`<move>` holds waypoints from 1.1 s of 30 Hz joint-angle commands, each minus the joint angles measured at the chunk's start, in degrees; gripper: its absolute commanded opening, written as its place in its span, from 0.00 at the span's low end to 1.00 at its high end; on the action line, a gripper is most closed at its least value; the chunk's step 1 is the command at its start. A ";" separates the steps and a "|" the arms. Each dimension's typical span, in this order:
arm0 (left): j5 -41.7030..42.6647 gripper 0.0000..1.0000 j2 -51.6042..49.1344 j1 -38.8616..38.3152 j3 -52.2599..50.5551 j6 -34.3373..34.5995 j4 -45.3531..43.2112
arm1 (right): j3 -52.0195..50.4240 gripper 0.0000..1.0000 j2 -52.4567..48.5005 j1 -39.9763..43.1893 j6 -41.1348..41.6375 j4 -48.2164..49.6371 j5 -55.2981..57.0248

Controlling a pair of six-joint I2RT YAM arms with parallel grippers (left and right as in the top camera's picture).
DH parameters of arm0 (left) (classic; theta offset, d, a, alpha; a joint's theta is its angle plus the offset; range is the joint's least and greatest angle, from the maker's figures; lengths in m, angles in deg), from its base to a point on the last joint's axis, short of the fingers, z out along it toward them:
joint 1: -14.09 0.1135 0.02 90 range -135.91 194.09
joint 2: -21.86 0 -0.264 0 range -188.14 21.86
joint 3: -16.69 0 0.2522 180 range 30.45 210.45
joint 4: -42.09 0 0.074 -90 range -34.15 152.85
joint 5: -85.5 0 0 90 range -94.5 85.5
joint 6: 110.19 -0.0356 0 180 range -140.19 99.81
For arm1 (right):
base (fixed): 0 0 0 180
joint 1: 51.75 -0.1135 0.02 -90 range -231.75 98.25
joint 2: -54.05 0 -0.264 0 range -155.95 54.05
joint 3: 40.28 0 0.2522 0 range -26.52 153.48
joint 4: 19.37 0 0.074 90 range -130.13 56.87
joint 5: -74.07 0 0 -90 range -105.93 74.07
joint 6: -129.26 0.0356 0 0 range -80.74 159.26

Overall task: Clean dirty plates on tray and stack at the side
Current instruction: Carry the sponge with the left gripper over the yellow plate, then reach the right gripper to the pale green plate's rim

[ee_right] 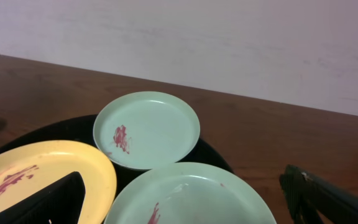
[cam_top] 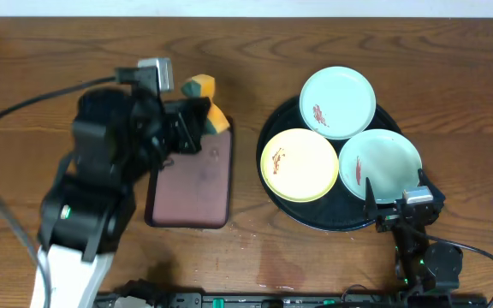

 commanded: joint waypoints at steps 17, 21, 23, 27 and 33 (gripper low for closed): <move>-10.71 0.08 -38.77 -23.69 -2.29 16.02 -9.01 | -0.07 0.99 0.15 -0.55 -0.39 -0.20 0.07; -10.69 0.07 -42.91 -24.26 -2.29 21.20 -9.35 | -0.07 0.99 0.15 -0.55 -0.39 -0.20 0.07; -10.69 0.07 -43.89 -24.41 -2.29 24.63 -9.11 | -0.09 0.99 0.15 -0.55 -0.42 2.14 0.11; -10.73 0.07 -44.09 -24.39 -2.29 26.47 -9.79 | -0.09 0.99 0.15 -0.57 8.33 8.76 -12.68; -12.66 0.07 -44.09 -24.39 -2.29 26.45 -8.50 | -0.09 0.99 0.15 -0.57 13.99 17.22 -29.83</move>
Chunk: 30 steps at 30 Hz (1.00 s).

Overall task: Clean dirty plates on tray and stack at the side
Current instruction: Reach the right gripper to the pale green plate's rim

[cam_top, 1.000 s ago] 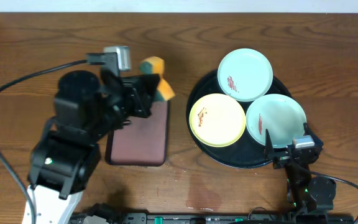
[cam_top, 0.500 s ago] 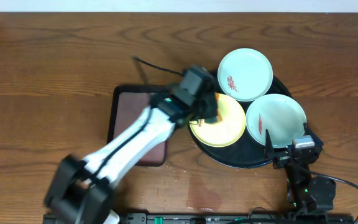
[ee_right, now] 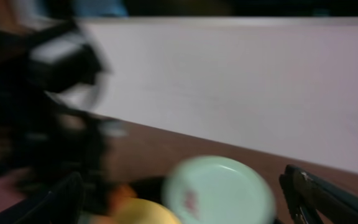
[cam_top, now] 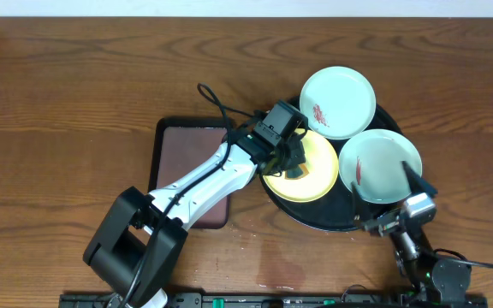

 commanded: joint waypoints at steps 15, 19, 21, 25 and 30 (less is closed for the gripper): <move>-2.51 0.07 -0.02 -0.13 -0.11 1.27 1.51 | 32.83 0.99 -23.50 5.44 -10.99 -25.92 -5.01; -3.43 0.07 -0.02 -0.13 -0.11 1.27 1.68 | 48.98 0.99 -42.25 6.54 -11.67 -40.19 -10.49; -3.41 0.08 -0.02 -0.13 -0.11 1.27 1.68 | 55.84 0.99 -49.92 6.51 -11.65 -46.25 -17.59; -3.43 0.07 -0.02 -0.13 -0.11 1.25 1.88 | 62.27 0.99 -61.09 6.51 -11.67 -50.10 -26.53; -3.45 0.07 -0.02 -0.13 -0.11 1.25 1.86 | 62.36 0.80 -72.24 6.45 -9.88 -45.07 -25.64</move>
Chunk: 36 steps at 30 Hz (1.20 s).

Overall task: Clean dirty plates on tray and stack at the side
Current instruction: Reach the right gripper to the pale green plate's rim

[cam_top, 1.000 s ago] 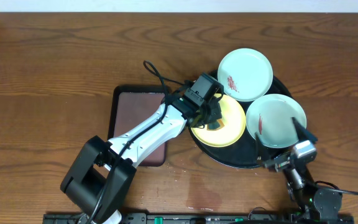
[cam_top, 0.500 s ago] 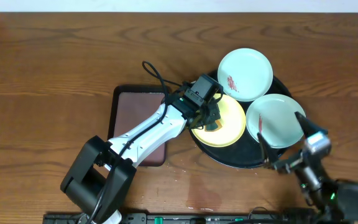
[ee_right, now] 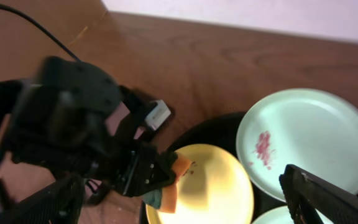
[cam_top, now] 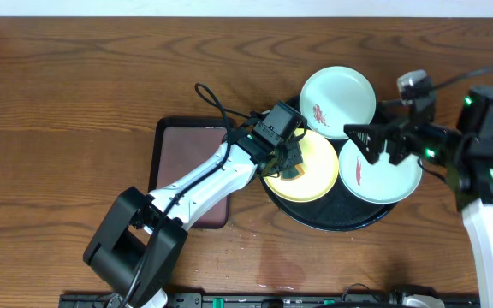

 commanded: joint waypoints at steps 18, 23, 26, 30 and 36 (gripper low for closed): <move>-0.92 0.08 -0.02 -0.13 -0.11 0.48 0.17 | 0.74 0.37 -30.29 -17.40 6.34 0.17 41.13; -0.92 0.08 -0.02 -0.13 -0.11 0.50 -0.07 | 0.74 0.29 -33.22 -18.14 5.70 1.07 41.09; -0.92 0.08 -0.02 -0.13 -0.11 0.48 -0.04 | 0.74 0.28 -34.10 -18.12 5.14 1.38 41.11; -0.92 0.08 -0.02 -0.13 -0.11 0.50 -0.07 | 0.74 0.24 -34.62 -18.14 5.14 1.64 40.83; -0.92 0.08 -0.02 -0.13 -0.11 0.50 -0.07 | 0.72 0.22 -36.83 -18.23 5.14 2.91 40.70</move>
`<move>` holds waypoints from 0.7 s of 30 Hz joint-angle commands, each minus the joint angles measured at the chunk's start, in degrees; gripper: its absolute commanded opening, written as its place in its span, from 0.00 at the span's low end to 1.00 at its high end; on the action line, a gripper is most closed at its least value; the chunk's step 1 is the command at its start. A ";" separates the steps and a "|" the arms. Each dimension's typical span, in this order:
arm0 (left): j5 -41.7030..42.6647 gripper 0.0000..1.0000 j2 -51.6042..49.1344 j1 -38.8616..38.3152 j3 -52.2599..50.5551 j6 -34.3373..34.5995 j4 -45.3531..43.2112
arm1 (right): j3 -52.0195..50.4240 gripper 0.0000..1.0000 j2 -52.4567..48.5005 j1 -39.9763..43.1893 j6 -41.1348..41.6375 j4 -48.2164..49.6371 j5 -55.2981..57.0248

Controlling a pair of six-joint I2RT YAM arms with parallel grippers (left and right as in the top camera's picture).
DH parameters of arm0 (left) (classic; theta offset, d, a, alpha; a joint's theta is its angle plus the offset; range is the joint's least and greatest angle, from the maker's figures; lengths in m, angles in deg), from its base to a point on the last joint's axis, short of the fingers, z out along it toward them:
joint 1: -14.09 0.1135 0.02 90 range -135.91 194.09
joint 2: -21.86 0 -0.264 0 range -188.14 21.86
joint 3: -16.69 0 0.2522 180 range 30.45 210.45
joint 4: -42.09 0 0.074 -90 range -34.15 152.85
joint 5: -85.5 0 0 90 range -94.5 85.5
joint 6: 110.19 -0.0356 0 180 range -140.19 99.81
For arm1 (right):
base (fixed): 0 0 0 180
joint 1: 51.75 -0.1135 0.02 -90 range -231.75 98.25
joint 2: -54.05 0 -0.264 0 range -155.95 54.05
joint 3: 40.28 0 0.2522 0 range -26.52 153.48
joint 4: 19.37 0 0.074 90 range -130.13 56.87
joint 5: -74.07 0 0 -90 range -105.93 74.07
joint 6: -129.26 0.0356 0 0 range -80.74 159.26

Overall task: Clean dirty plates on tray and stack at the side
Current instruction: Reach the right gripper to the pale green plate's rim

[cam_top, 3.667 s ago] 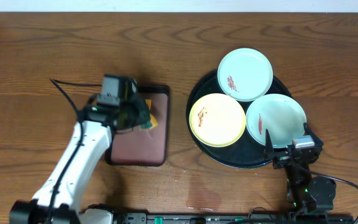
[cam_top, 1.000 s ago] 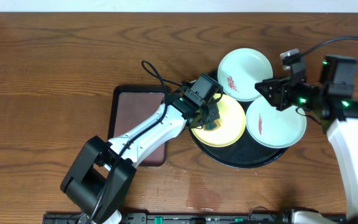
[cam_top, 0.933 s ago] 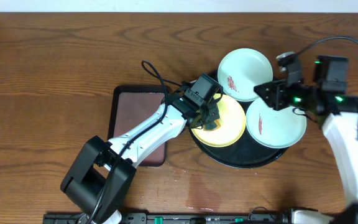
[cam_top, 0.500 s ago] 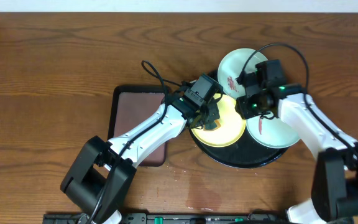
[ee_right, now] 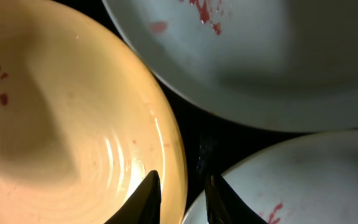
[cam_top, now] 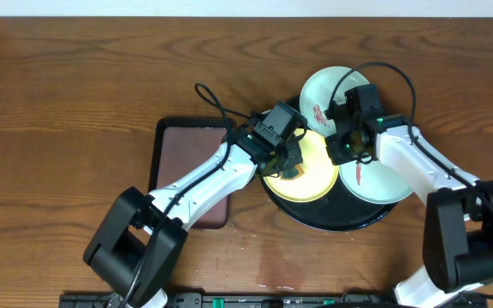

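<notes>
Three stained plates lie on the round black tray (cam_top: 349,221): a yellow plate (cam_top: 315,175) at the left, a pale green plate (cam_top: 323,85) at the far side, and another green plate (cam_top: 392,175) at the right. My left gripper (cam_top: 288,162) is shut on an orange and green sponge (cam_top: 293,173), pressed on the yellow plate. My right gripper (cam_top: 342,147) is at that plate's right rim. In the right wrist view its fingertips (ee_right: 180,190) stand close together astride the yellow plate's (ee_right: 55,112) rim, shut on it.
A dark brown rectangular tray (cam_top: 191,188) lies left of the black tray, partly under my left arm. A cable loops over the far green plate from my right arm. Bare wooden table lies to the left and along the far side.
My right gripper was open and raised over the right side of the tray. Now it is down at the yellow plate's right rim, shut on it. My left gripper with the sponge has stayed put.
At first my left gripper was at the sponge by the brown tray's far end, and my right arm rested at the table's front. Then the left held the sponge on the yellow plate. The right then stood raised and open, and now grips the plate's rim.
</notes>
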 commanded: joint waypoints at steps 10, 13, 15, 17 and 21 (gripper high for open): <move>-0.76 0.08 -0.02 -0.13 -0.11 0.50 0.07 | 0.66 0.15 -4.46 -0.55 -0.33 2.43 0.42; -0.76 0.08 -0.02 -0.15 -0.11 0.50 0.04 | 0.66 0.07 -4.46 -0.55 -0.33 2.45 0.42; -0.74 0.08 -0.02 -0.15 -0.13 0.46 0.07 | 0.66 0.02 -4.46 -0.55 -0.33 2.45 0.42; -0.76 0.08 -0.02 -0.31 -0.17 -0.57 0.07 | 0.66 0.01 -4.46 -0.55 -0.31 2.43 0.42; -0.74 0.08 -0.07 -0.98 -0.17 -1.88 -0.17 | 0.66 0.01 -4.46 -0.55 -0.28 2.43 0.42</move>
